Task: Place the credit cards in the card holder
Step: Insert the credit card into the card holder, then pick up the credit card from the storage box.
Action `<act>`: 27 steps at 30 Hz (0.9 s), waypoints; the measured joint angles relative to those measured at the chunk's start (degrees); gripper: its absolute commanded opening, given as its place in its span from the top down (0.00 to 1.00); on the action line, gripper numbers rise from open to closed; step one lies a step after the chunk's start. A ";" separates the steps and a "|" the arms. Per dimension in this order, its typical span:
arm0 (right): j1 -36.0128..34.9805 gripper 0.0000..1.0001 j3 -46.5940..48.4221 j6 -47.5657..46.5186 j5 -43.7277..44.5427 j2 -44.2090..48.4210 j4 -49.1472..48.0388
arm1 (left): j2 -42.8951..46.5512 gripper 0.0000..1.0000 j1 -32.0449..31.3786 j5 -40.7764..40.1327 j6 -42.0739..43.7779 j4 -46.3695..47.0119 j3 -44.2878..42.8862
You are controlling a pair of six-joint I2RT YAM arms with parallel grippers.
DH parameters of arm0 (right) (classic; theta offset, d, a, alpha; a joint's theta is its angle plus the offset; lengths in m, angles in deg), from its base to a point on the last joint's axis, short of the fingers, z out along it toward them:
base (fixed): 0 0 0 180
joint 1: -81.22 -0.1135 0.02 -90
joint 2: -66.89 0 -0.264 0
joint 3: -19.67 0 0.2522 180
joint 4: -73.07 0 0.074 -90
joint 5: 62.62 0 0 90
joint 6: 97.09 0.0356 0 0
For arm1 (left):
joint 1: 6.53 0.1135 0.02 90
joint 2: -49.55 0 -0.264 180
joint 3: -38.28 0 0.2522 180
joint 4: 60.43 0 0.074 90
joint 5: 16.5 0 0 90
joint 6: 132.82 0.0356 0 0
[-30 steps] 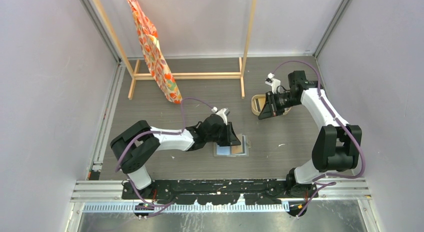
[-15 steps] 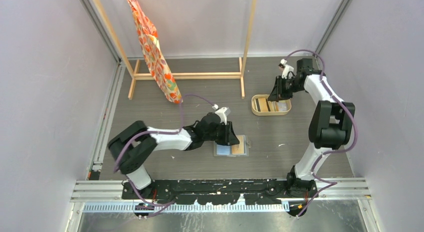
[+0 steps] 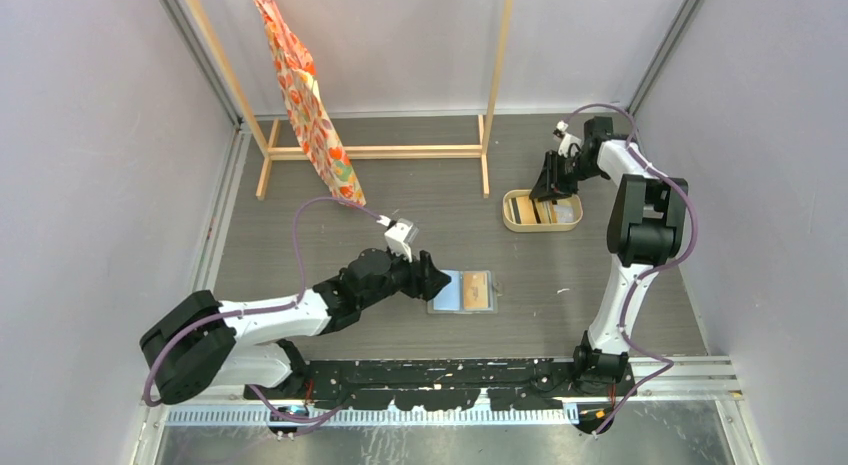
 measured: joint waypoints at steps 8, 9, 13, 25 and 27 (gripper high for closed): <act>0.00 0.66 0.00 0.17 -1.88 -0.81 0.33 | -1.68 0.35 0.04 -2.29 -1.20 3.34 2.19; 0.00 0.66 -0.02 0.17 -2.05 -0.81 0.37 | -1.68 0.35 0.04 -2.45 -1.36 3.89 2.23; 0.00 0.66 -0.02 0.17 -2.32 -0.83 0.52 | -1.68 0.35 0.04 -2.97 -2.12 5.66 2.80; 0.00 0.66 -0.46 0.15 -2.32 -1.66 0.76 | -1.68 0.34 0.04 -3.45 -2.34 6.73 3.63; 0.00 0.66 -0.61 0.15 -2.40 -1.66 0.79 | -1.68 0.34 0.04 -3.48 -2.47 6.80 3.78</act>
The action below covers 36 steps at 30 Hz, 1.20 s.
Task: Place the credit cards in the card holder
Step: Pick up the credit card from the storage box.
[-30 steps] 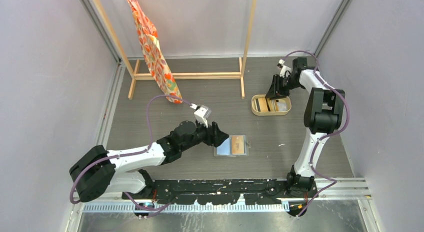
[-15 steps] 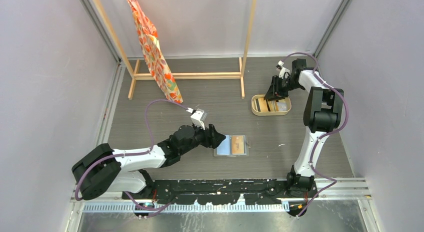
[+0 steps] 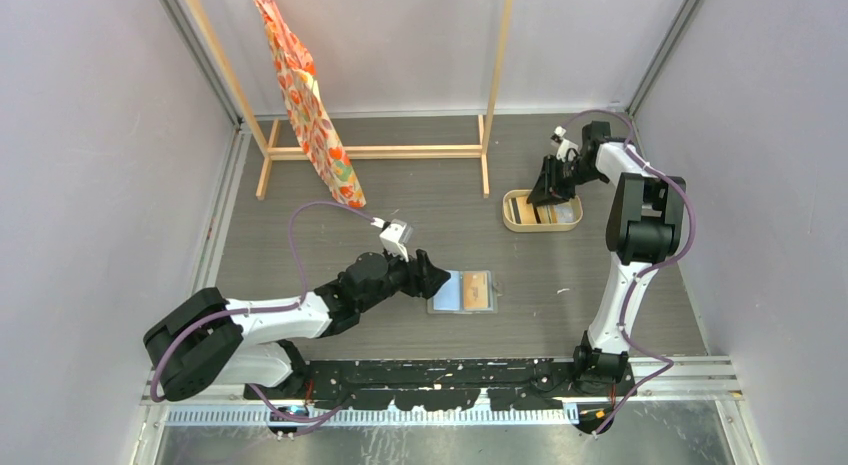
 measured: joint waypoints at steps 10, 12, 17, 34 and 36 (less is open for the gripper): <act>-0.28 0.67 -0.55 -0.02 -1.09 0.00 0.35 | 0.00 0.34 0.00 -0.22 -0.15 0.04 0.39; -0.42 0.67 -0.76 -0.02 -1.38 0.00 0.37 | 0.00 0.34 0.00 -0.35 -0.15 0.04 0.42; -0.81 0.68 -0.87 -0.04 -1.79 0.00 0.52 | 0.00 0.34 0.00 -0.39 -0.15 0.04 0.44; -0.96 0.68 -1.75 0.50 -5.22 0.00 0.26 | 0.09 0.34 0.00 -0.44 -0.15 0.15 0.72; -0.96 0.68 -1.92 0.79 -5.95 0.02 0.15 | 0.09 0.34 0.00 -0.44 -0.15 0.22 0.76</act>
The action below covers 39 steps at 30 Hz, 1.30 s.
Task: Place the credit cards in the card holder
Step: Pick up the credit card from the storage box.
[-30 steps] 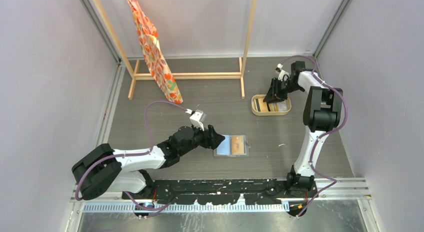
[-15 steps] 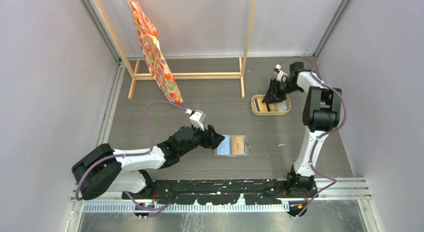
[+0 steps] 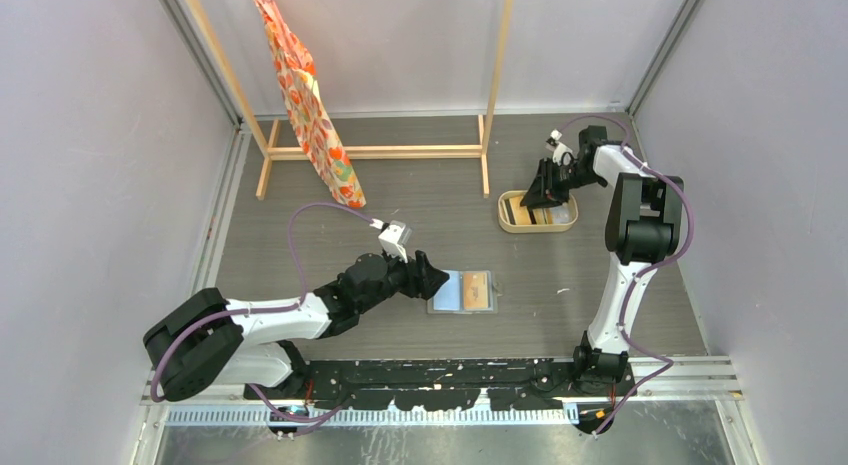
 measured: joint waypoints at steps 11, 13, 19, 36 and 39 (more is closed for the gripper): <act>0.00 0.68 -0.57 1.31 -2.99 1.05 -0.22 | 0.11 0.34 0.00 -0.04 -0.02 0.22 0.13; 0.00 0.68 -0.74 1.62 -3.58 1.53 -0.37 | 0.11 0.34 0.00 -0.07 -0.02 0.22 0.13; -0.02 0.68 -1.18 2.23 -5.40 2.23 -0.87 | 0.11 0.33 0.00 -0.39 -0.02 0.22 0.13; -0.09 0.71 -2.19 6.08 -9.09 2.25 -2.89 | 0.11 0.33 0.00 -0.59 -0.02 0.22 0.15; -0.26 0.76 -2.23 6.10 -8.85 2.23 -3.02 | 0.11 0.33 0.00 -0.59 -0.02 0.22 0.15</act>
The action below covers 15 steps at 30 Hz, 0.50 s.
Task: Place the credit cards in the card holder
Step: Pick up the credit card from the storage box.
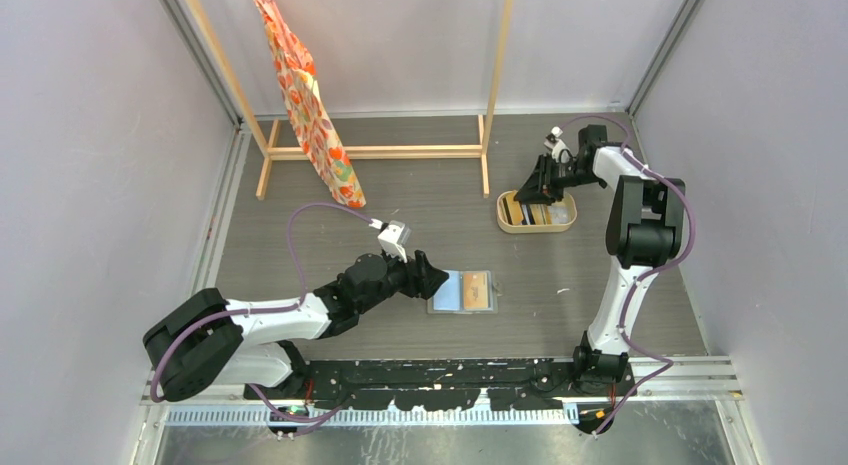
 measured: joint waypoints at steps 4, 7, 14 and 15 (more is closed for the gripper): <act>-0.85 0.82 -0.07 -0.04 1.79 0.02 -0.02 | 0.00 0.33 0.00 0.00 -0.02 0.00 0.00; -1.66 0.85 -0.09 -0.04 3.82 0.00 0.00 | 0.00 0.33 0.00 -0.02 -0.04 0.00 0.00; -2.34 0.99 -0.57 0.31 8.57 1.07 -0.52 | 0.00 0.33 0.00 -0.04 -0.15 0.00 0.17; -2.36 0.99 -0.81 0.46 9.33 1.46 -0.57 | 0.00 0.33 0.00 -0.04 -0.17 0.00 0.17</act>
